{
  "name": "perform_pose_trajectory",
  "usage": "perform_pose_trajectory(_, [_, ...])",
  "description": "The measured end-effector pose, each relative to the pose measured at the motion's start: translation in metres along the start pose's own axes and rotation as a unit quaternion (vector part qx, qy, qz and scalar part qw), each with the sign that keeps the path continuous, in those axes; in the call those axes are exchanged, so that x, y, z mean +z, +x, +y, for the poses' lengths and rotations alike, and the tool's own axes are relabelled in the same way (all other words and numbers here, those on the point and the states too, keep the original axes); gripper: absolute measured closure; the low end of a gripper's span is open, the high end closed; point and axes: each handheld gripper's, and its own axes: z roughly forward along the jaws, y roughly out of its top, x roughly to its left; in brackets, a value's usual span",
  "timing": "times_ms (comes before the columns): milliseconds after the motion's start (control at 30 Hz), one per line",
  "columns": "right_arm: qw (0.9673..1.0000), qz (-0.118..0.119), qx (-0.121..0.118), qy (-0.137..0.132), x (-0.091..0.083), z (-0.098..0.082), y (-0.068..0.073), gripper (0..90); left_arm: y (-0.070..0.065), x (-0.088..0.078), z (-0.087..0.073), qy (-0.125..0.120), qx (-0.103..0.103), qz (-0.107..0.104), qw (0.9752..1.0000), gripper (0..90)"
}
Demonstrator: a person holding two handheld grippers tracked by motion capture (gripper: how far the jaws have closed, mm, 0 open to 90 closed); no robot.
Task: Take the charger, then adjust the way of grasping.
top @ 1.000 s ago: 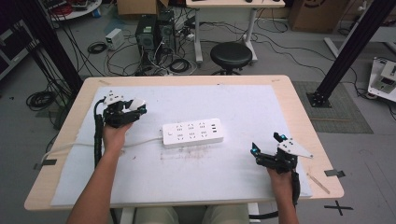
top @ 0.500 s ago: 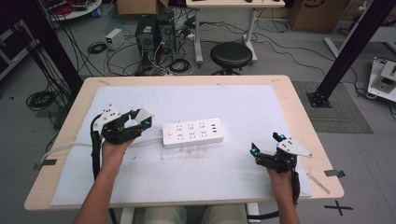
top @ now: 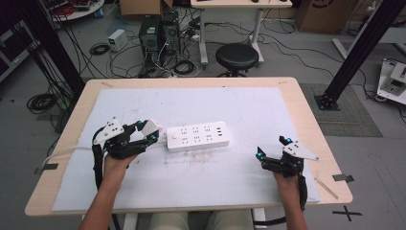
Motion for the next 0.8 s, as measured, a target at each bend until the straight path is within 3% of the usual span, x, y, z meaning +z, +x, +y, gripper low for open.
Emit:
perform_pose_trajectory(400, [1.0, 0.001, -0.001, 0.001, 0.0, 0.0, 0.0, 6.2, -0.01, 0.001, 0.002, 0.008, 0.012, -0.01, 0.9998, 42.5])
perform_pose_trajectory(800, [1.0, -0.001, 0.005, -0.002, -0.001, 0.0, -0.001, 6.2, -0.03, 0.016, 0.012, 0.028, 0.053, -0.036, 0.9976, 42.4])
